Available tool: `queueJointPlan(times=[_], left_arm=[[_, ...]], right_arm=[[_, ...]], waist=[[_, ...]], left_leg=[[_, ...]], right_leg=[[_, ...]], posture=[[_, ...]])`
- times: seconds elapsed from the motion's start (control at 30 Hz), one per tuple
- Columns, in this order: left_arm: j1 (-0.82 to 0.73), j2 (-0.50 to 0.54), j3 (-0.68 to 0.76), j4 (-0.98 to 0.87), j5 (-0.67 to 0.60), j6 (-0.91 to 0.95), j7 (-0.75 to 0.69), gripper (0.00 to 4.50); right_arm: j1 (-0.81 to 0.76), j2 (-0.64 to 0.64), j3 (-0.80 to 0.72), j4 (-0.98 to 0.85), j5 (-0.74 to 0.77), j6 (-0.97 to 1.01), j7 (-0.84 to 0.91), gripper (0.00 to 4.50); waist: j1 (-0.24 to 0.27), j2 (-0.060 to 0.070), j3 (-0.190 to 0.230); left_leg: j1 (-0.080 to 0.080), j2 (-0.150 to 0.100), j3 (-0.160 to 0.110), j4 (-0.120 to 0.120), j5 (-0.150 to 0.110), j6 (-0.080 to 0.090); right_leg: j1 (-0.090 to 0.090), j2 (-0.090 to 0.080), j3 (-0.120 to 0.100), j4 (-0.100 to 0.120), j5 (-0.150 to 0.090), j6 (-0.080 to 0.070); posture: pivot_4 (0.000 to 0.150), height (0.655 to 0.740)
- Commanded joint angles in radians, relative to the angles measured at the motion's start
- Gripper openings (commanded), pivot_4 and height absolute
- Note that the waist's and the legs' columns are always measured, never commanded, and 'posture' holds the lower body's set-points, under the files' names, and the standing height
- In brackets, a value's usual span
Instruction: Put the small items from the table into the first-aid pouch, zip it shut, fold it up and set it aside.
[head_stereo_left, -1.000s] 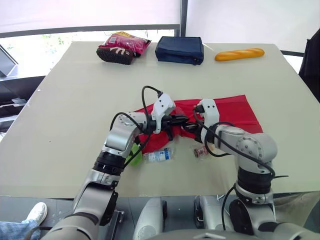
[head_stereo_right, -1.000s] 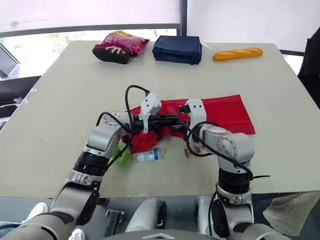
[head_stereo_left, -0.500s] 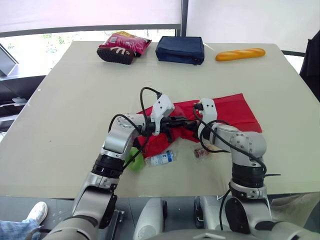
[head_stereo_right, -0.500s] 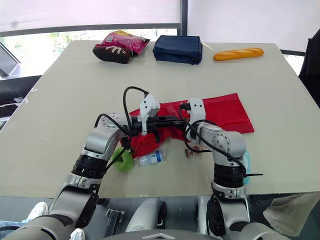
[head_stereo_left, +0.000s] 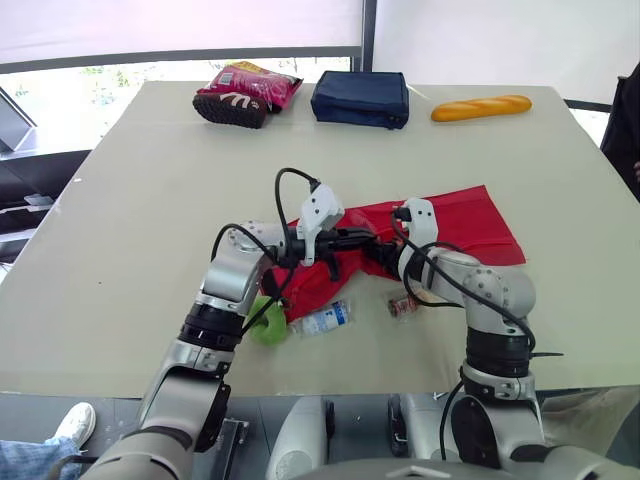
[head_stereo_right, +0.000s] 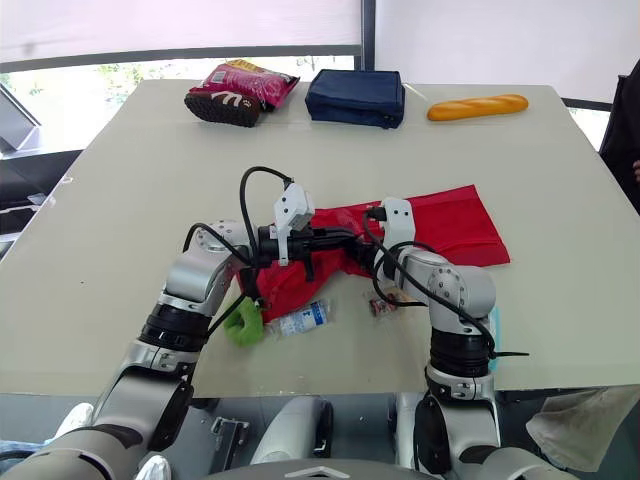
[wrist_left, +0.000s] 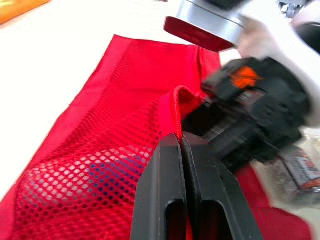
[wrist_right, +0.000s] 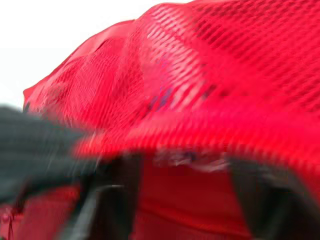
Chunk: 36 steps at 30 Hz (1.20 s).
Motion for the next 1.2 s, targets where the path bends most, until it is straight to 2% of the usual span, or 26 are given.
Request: queueJointPlan(times=[0.03,0.23,0.43,0.57,0.7,0.73,0.8,0.87,1.2], left_arm=[[-0.021,-0.004,-0.015,0.052,0.018,-0.037,0.003,0.00],[-0.041,0.004,-0.012,0.104,0.026,-0.071,-0.003,0.00],[-0.050,0.012,-0.009,0.133,0.028,-0.093,-0.008,0.00],[-0.057,0.031,-0.003,0.162,0.033,-0.119,-0.022,0.00],[-0.063,0.053,-0.004,0.195,0.038,-0.149,-0.042,0.00],[-0.064,0.057,-0.004,0.200,0.040,-0.154,-0.045,0.00],[-0.066,0.063,-0.003,0.208,0.040,-0.162,-0.053,0.00],[-0.072,0.078,-0.003,0.222,0.047,-0.176,-0.065,0.00],[-0.096,0.114,-0.002,0.289,0.058,-0.222,-0.117,0.00]], right_arm=[[0.013,-0.057,0.080,-0.107,0.057,0.004,0.083,2.48],[0.066,-0.229,0.161,-0.210,0.086,-0.056,0.210,2.48],[0.156,-0.422,0.174,-0.350,0.106,-0.287,0.398,2.48],[0.307,-0.619,0.087,-0.461,0.125,-0.519,0.616,2.48],[0.433,-0.757,-0.077,-0.462,0.187,-0.667,0.792,2.48],[0.450,-0.779,-0.100,-0.451,0.192,-0.695,0.821,2.98],[0.497,-0.828,-0.175,-0.419,0.228,-0.722,0.892,3.37],[0.559,-0.885,-0.324,-0.366,0.286,-0.746,0.988,4.38],[0.801,-1.069,-0.713,-0.276,0.390,-0.766,1.264,4.45]], waist=[[-0.001,0.000,0.000],[0.000,0.000,0.000],[0.002,0.000,0.000],[0.004,0.000,0.000],[0.001,0.000,0.000],[0.002,0.000,0.000],[0.003,0.000,0.000],[0.007,-0.001,0.000],[0.007,-0.001,0.000]], left_leg=[[0.000,0.000,0.000,-0.001,0.000,0.000],[0.000,0.000,0.000,-0.004,0.000,0.000],[0.000,0.000,0.001,-0.004,0.000,0.000],[-0.002,-0.001,0.001,-0.005,0.000,0.000],[-0.002,0.000,0.001,-0.005,0.000,0.000],[-0.001,0.000,0.001,-0.005,0.000,0.000],[-0.001,0.001,0.002,-0.005,0.000,0.000],[0.000,0.001,0.004,-0.004,0.000,0.000],[0.001,0.001,0.005,-0.004,0.000,0.000]], right_leg=[[0.000,0.000,0.000,-0.001,0.000,-0.001],[0.000,0.000,0.000,-0.004,0.000,-0.001],[0.000,0.000,0.000,-0.007,-0.001,0.003],[0.001,0.000,-0.001,-0.010,-0.001,0.003],[0.001,0.000,-0.001,-0.011,-0.001,0.003],[0.001,0.000,-0.001,-0.011,-0.001,0.003],[0.002,0.000,-0.001,-0.011,-0.001,0.003],[0.003,0.001,-0.001,-0.011,-0.001,0.003],[0.004,0.001,-0.001,-0.011,-0.001,0.003]], posture=[[0.150,0.7134],[0.150,0.7134],[0.150,0.7134],[0.150,0.7134],[0.150,0.7134],[0.150,0.7134],[0.150,0.7134],[0.150,0.7134],[0.150,0.7134]])
